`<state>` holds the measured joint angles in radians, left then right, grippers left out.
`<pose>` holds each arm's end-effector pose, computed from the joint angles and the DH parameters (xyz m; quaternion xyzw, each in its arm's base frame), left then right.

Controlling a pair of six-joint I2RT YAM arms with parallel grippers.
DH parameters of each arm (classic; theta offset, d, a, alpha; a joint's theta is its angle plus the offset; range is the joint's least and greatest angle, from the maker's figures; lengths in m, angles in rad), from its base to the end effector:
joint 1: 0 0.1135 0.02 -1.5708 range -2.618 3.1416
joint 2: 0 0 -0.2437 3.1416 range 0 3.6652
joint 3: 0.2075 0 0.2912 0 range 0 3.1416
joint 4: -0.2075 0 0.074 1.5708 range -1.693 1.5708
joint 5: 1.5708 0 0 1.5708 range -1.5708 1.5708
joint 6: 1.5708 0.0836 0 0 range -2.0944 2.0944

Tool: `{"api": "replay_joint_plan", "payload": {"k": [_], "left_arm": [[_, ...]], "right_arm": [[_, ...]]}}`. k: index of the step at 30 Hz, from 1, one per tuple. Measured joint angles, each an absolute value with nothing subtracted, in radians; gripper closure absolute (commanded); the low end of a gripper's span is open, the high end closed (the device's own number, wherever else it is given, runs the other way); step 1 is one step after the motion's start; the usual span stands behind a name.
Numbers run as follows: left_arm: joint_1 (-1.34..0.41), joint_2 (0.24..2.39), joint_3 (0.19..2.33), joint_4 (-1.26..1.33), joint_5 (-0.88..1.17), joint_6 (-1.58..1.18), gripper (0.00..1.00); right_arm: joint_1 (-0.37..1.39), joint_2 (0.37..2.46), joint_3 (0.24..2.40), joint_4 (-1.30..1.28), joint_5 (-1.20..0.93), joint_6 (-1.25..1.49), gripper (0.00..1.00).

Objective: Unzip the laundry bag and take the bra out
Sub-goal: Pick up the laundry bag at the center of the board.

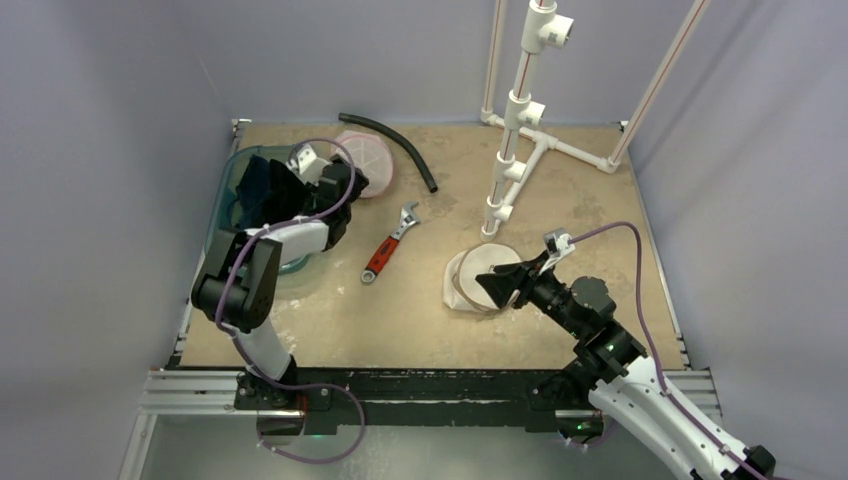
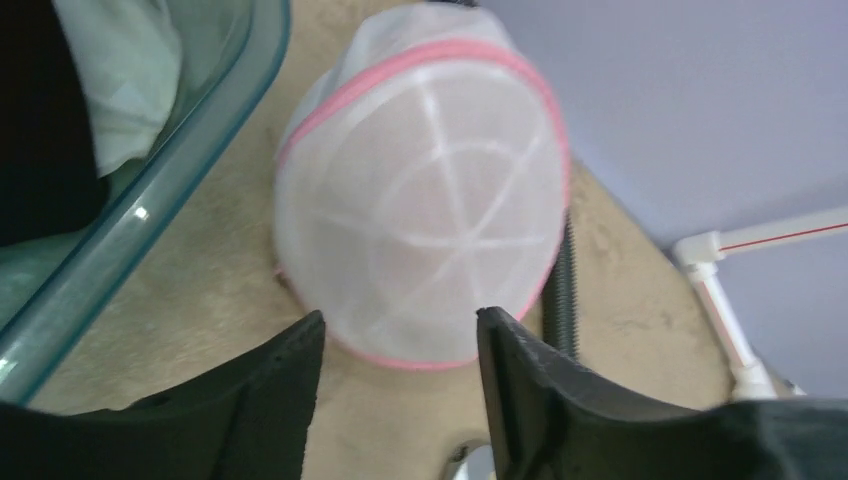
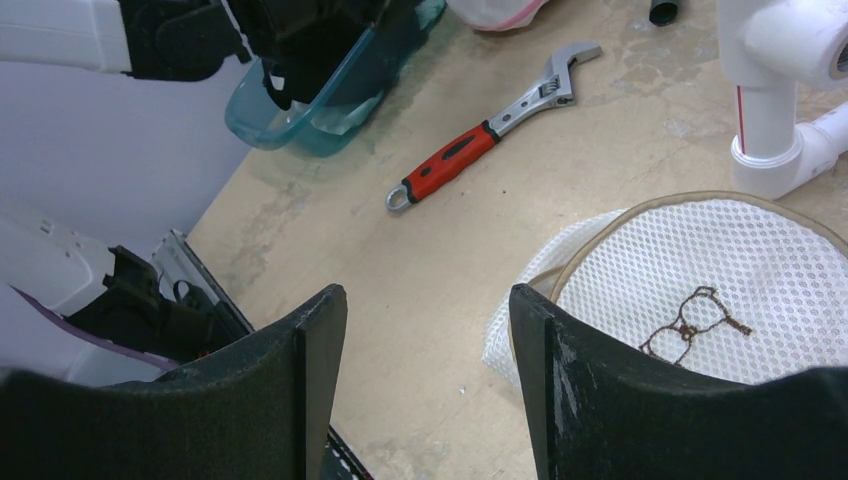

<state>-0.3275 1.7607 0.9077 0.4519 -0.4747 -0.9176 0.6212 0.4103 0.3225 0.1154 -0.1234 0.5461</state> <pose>0.4244 -0.1038 0.1197 -0.3599 0.7377 -0.1536 0.5502 0.1912 0.1495 0.2498 -0.0703 0.6938 0.4301 0.5733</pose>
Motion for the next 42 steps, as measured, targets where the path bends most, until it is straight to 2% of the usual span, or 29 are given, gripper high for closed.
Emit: {"api": "replay_joint_plan", "payload": {"k": [2, 3, 7, 11, 18, 25, 30, 36, 39, 42], "left_arm": [[-0.331, 1.738, 0.948, 0.416, -0.481, -0.91, 0.19], [-0.337, 1.739, 0.98, 0.387, -0.492, -0.897, 0.14], [-0.39, 1.773, 1.125, 0.273, -0.56, -0.869, 0.11], [-0.458, 1.815, 1.16, 0.237, -0.596, -0.85, 0.09], [-0.587, 2.07, 1.436, 0.046, -0.765, -0.685, 0.08], [-0.62, 2.215, 1.642, -0.088, -0.928, -0.462, 0.17], [-0.617, 2.286, 1.699, -0.11, -0.992, -0.338, 0.34], [-0.619, 2.371, 1.736, -0.105, -1.04, -0.181, 0.37], [-0.619, 2.403, 1.749, -0.093, -1.056, -0.125, 0.51], [-0.62, 2.42, 1.751, -0.075, -1.069, -0.073, 0.71]], "right_arm": [[0.621, 0.41, 0.323, 0.114, -0.123, 0.546, 0.36], [0.621, 0.409, 0.323, 0.114, -0.123, 0.546, 0.36], [0.621, 0.409, 0.323, 0.112, -0.123, 0.546, 0.36], [0.621, 0.409, 0.322, 0.11, -0.123, 0.546, 0.36], [0.621, 0.397, 0.322, 0.106, -0.123, 0.546, 0.36], [0.621, 0.368, 0.319, 0.11, -0.123, 0.546, 0.36], [0.621, 0.393, 0.319, 0.11, -0.124, 0.543, 0.36], [0.621, 0.392, 0.319, 0.11, -0.124, 0.541, 0.36], [0.621, 0.392, 0.319, 0.11, -0.124, 0.54, 0.37], [0.621, 0.393, 0.319, 0.11, -0.124, 0.538, 0.37]]}}
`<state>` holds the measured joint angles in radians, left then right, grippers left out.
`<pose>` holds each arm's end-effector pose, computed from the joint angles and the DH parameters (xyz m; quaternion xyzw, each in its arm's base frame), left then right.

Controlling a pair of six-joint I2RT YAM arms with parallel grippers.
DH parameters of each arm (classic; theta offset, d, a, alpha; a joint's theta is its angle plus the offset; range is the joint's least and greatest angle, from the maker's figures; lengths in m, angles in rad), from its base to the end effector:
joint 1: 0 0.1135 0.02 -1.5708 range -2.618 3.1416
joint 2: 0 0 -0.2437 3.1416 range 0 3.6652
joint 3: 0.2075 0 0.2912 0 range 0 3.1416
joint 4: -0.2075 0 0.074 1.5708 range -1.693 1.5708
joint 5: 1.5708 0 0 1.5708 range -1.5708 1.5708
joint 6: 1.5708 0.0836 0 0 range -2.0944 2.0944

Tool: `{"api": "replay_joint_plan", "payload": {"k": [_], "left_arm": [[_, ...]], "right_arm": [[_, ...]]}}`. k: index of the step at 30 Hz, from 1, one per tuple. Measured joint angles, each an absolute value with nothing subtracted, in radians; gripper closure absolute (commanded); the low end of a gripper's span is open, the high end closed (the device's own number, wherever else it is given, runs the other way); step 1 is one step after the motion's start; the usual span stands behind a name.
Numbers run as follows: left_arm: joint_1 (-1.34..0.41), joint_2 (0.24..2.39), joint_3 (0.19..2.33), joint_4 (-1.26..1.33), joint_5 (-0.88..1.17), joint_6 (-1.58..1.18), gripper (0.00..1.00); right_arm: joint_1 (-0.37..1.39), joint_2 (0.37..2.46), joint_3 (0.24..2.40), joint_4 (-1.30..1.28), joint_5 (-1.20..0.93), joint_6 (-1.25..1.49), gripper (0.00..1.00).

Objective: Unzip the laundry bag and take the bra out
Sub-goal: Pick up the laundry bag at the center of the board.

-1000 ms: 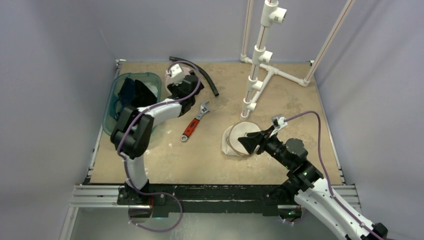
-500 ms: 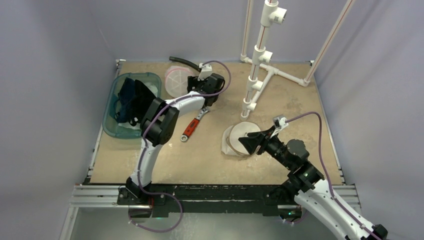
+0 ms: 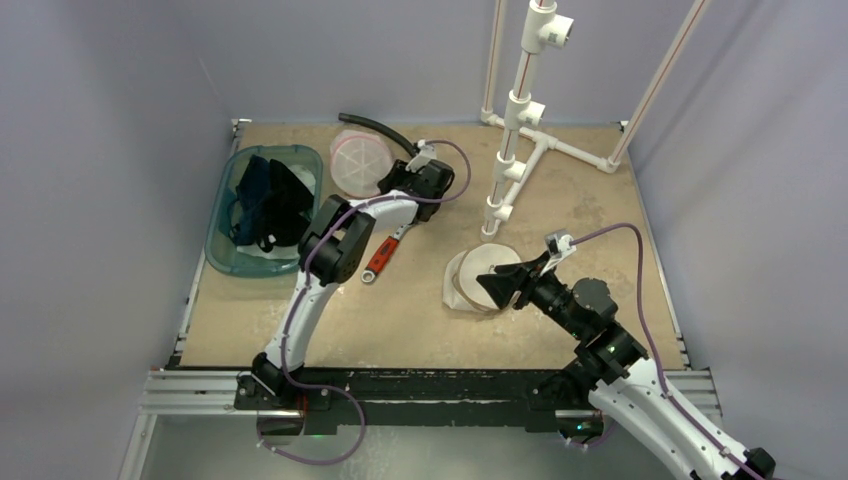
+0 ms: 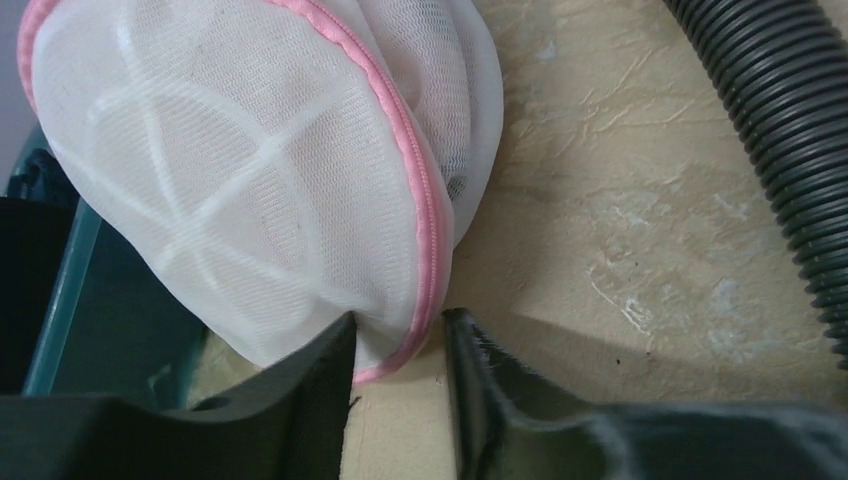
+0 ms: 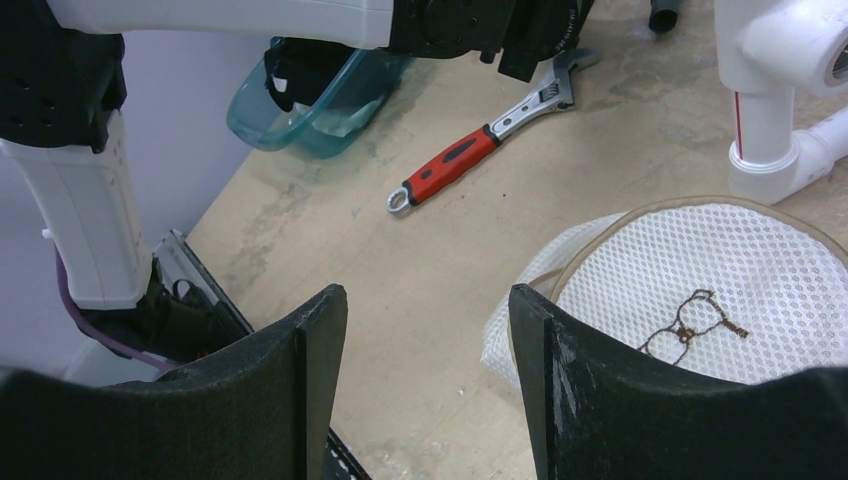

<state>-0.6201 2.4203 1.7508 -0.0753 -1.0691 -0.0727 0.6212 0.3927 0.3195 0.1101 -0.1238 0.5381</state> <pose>0.4883 -0.2586 0.0672 0.0162 0.8141 0.3216 0.4833 0.1894 0.1482 0.2515 -0.0733 0.6902 0.4295 0.5778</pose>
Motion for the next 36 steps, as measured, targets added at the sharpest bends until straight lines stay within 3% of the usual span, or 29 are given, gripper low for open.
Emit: {"api": "replay_joint_plan", "payload": {"k": [4, 13, 17, 22, 30, 36], "left_arm": [[-0.62, 2.424, 1.751, -0.03, -1.083, -0.005, 1.0], [-0.638, 2.317, 1.629, 0.048, -1.127, 0.053, 1.0], [-0.696, 2.058, 1.465, 0.074, -1.162, 0.109, 1.0], [-0.794, 1.712, 1.425, 0.063, -1.179, 0.141, 1.0], [-1.041, 1.346, 1.415, -0.183, -1.186, 0.118, 1.0], [-1.25, 1.149, 1.291, -0.413, -1.136, -0.011, 1.0]], "right_arm": [[0.621, 0.394, 0.319, 0.11, -0.123, 0.537, 0.37], [0.621, 0.399, 0.319, 0.11, -0.123, 0.537, 0.37], [0.621, 0.399, 0.319, 0.11, -0.124, 0.537, 0.36], [0.621, 0.407, 0.321, 0.117, -0.177, 0.537, 0.35], [0.622, 0.477, 0.429, 0.108, -0.319, 0.537, 0.32], [0.622, 0.438, 0.536, 0.107, -0.332, 0.526, 0.32]]}}
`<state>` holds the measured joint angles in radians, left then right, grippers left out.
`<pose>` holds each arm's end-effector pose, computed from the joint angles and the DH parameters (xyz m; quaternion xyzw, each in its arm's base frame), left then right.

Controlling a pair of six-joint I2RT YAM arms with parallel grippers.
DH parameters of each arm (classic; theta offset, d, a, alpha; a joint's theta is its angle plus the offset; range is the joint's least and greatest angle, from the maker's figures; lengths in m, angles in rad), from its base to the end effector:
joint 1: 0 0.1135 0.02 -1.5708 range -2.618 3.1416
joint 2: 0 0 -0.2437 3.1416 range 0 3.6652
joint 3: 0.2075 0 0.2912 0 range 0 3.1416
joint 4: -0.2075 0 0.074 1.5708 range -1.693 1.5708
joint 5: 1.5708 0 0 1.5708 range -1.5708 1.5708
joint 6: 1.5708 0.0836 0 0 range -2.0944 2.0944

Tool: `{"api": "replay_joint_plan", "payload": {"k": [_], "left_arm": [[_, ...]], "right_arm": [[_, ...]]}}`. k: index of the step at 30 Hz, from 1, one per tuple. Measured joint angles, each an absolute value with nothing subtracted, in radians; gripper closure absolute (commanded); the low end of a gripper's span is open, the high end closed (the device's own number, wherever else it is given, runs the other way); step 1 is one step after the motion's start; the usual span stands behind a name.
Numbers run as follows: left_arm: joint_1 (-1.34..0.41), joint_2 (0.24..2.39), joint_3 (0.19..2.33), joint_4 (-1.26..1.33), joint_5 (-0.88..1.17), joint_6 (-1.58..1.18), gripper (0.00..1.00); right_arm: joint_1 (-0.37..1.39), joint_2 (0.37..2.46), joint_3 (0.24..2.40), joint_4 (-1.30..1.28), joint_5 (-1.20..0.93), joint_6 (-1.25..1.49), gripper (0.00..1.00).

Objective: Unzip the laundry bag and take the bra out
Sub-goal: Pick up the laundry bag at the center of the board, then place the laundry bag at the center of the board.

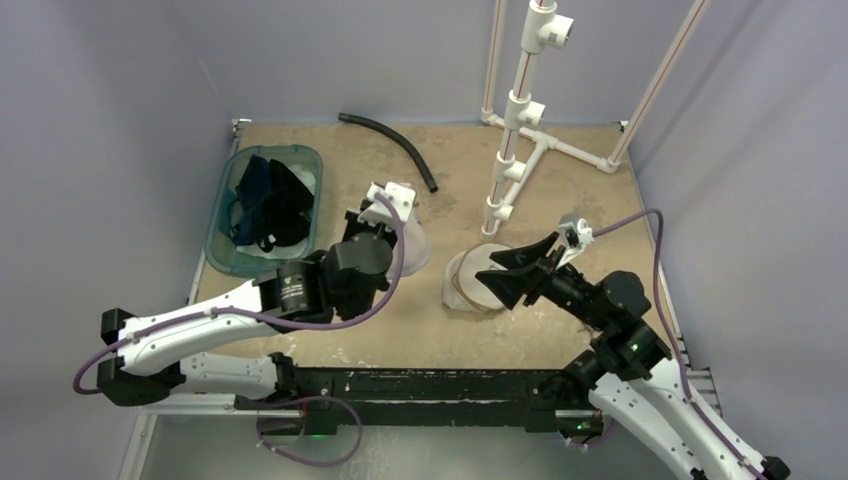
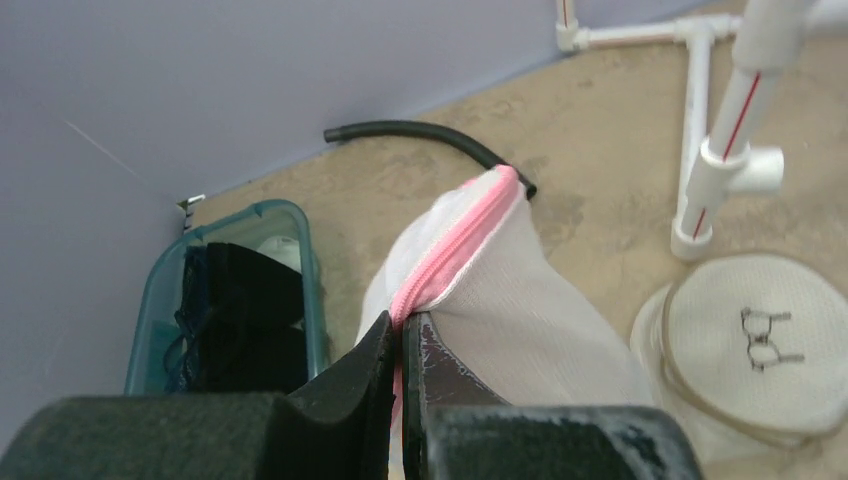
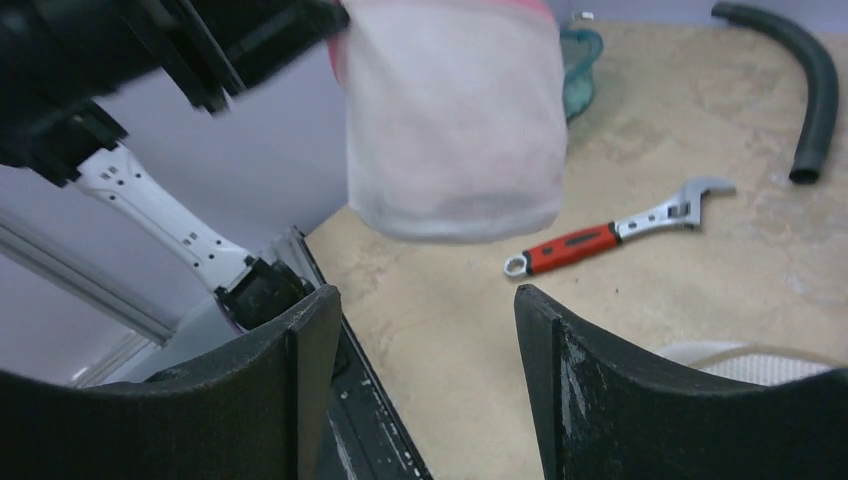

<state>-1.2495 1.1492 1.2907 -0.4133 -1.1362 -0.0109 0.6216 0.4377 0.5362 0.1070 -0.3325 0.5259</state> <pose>0.1664 -0.2599 0.4061 0.1247 0.7355 0.0457 0.6644 0.1684 0.1542 0.3357 -0.1580 0.6153 0.5030 0.5860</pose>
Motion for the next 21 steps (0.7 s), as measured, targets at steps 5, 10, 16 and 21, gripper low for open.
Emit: {"api": "replay_joint_plan", "payload": {"k": [5, 10, 16, 21], "left_arm": [[-1.32, 1.042, 1.147, -0.517, -1.077, -0.133, 1.0], [-1.444, 1.031, 1.03, -0.477, -1.086, -0.165, 1.0], [-1.637, 1.099, 0.928, -0.376, -1.193, -0.134, 1.0], [-1.665, 1.148, 0.873, -0.352, -1.25, -0.149, 1.0]], "right_arm": [[0.622, 0.404, 0.587, 0.08, -0.333, 0.492, 0.33], [0.622, 0.416, 0.617, 0.037, -0.324, 0.473, 0.33], [0.622, 0.411, 0.57, 0.033, -0.277, 0.501, 0.35], [0.622, 0.41, 0.492, -0.003, -0.183, 0.569, 0.36]]}}
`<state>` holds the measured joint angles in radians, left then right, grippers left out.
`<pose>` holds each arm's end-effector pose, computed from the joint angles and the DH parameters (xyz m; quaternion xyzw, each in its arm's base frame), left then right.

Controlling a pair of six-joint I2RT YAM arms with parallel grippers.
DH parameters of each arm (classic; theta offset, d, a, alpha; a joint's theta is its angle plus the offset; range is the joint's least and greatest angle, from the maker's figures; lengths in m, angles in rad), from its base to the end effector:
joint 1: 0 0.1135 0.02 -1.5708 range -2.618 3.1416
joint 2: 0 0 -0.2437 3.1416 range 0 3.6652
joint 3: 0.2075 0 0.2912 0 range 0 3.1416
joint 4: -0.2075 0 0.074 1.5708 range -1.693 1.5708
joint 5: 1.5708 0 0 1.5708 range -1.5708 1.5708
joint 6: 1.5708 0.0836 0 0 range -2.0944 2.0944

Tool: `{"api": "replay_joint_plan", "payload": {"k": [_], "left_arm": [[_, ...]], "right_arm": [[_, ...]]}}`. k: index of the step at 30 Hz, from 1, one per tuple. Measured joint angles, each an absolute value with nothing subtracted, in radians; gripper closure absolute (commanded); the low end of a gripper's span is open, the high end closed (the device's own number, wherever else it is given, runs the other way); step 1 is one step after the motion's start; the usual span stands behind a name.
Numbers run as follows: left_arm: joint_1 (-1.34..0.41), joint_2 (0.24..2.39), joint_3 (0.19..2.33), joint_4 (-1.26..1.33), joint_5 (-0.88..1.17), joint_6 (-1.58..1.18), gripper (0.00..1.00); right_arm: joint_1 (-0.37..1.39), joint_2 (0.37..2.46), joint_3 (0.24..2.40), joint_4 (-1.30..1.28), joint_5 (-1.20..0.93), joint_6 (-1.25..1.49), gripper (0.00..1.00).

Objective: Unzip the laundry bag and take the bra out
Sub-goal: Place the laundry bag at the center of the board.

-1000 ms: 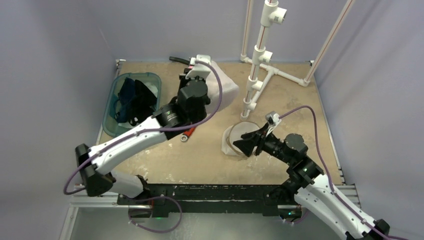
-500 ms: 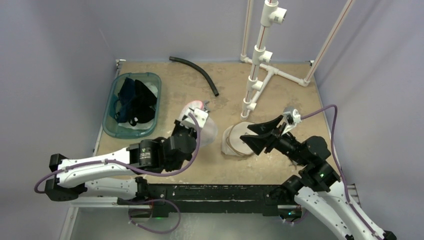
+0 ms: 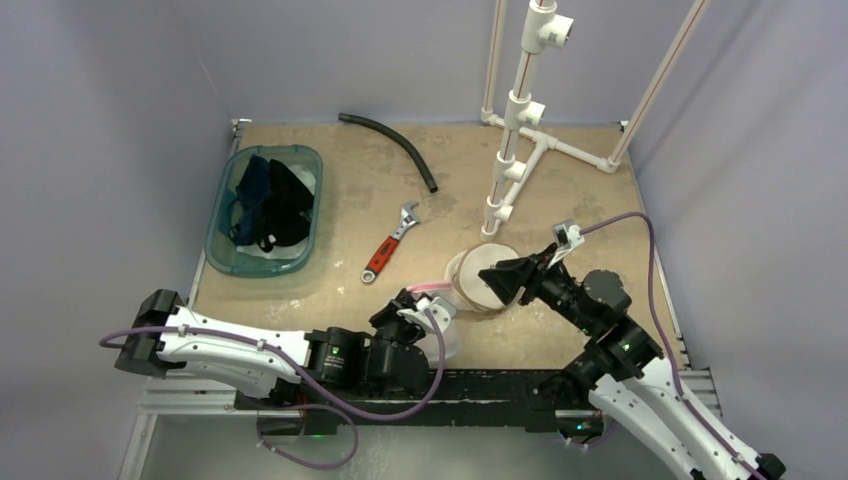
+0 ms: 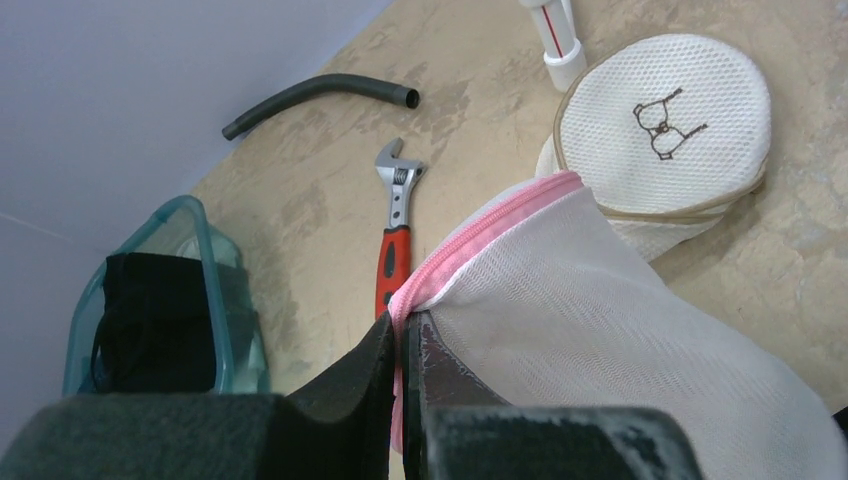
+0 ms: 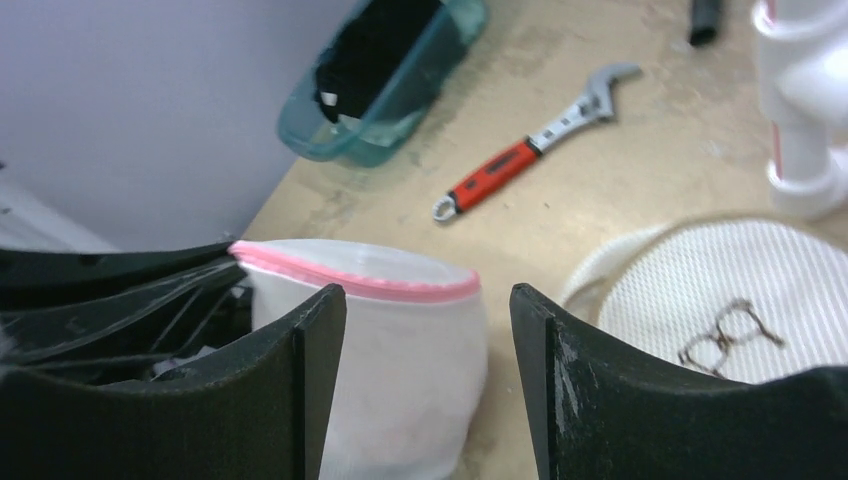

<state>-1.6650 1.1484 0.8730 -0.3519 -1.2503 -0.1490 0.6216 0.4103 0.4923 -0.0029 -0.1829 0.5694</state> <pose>0.0515 -0.2980 0.2571 0.3034 0.7074 0.0309 0.6376 0.1792 0.1471 0.3062 -0.0847 0.6738 0.4616 0.5708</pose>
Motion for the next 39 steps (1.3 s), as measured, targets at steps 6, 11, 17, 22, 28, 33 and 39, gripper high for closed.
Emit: {"api": "replay_joint_plan", "payload": {"k": [6, 11, 17, 22, 28, 33, 39], "left_arm": [[-1.666, 1.122, 0.781, -0.296, -1.256, -0.176, 1.0], [-1.666, 1.15, 0.755, -0.265, -1.28, -0.197, 1.0], [-1.666, 1.188, 0.751, -0.154, -1.356, -0.073, 1.0], [-1.682, 1.22, 0.82, -0.455, -1.455, -0.366, 1.0], [-1.731, 1.323, 0.921, -1.074, -1.506, -1.048, 1.0], [-1.733, 1.431, 0.929, -1.299, -1.52, -1.362, 1.0], [-1.736, 1.466, 0.928, -1.388, -1.527, -1.547, 1.0]], "right_arm": [[0.622, 0.419, 0.442, -0.076, -0.071, 0.638, 0.38], [0.622, 0.448, 0.394, -0.081, -0.042, 0.685, 0.36], [0.622, 0.516, 0.316, -0.014, -0.075, 0.743, 0.38], [0.627, 0.673, 0.314, 0.051, -0.075, 0.749, 0.41], [0.77, 0.896, 0.417, 0.035, 0.154, 0.718, 0.41], [0.929, 1.076, 0.505, 0.067, 0.344, 0.718, 0.4], [0.939, 1.256, 0.518, 0.068, 0.427, 0.754, 0.38]]}}
